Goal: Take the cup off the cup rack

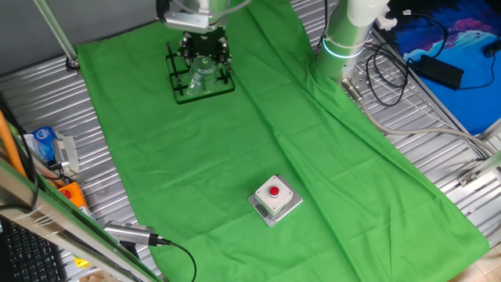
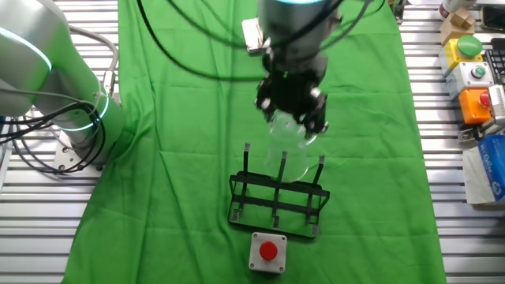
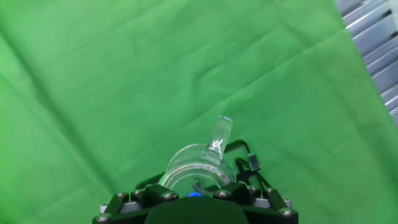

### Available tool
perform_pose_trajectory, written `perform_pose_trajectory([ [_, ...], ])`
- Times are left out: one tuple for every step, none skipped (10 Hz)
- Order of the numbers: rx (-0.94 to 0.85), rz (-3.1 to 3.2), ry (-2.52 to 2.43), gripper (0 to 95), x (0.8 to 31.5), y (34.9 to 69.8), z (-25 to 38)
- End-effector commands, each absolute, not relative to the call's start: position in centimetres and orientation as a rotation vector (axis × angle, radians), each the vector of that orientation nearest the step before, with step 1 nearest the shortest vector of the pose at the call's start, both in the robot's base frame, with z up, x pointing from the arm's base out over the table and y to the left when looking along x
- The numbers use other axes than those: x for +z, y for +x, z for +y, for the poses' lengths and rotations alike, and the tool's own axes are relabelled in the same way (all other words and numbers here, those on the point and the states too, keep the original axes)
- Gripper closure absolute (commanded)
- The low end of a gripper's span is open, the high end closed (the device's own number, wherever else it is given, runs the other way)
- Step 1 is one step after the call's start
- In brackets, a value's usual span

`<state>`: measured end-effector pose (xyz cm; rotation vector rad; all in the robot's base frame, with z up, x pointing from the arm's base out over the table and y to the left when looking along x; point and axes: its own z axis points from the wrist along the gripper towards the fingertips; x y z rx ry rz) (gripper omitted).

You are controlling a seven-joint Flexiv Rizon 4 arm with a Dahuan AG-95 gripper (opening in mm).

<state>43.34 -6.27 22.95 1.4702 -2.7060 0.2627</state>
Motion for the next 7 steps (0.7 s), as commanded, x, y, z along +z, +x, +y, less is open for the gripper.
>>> perform_pose_trajectory([
  [0.254,-2.75,1.409,95.0,24.9,43.8,-4.9],
  [0.249,-2.767,1.384,95.0,25.6,44.1,-4.3],
  [0.224,-2.795,1.348,95.0,26.2,44.6,-3.7],
  [0.191,-2.835,1.304,95.0,26.5,44.9,-3.2],
  [0.118,-2.908,1.222,95.0,26.8,45.2,-2.6],
  [0.062,-2.959,1.158,95.0,26.8,45.3,-2.3],
  [0.023,-2.989,1.129,95.0,26.3,45.5,-2.1],
])
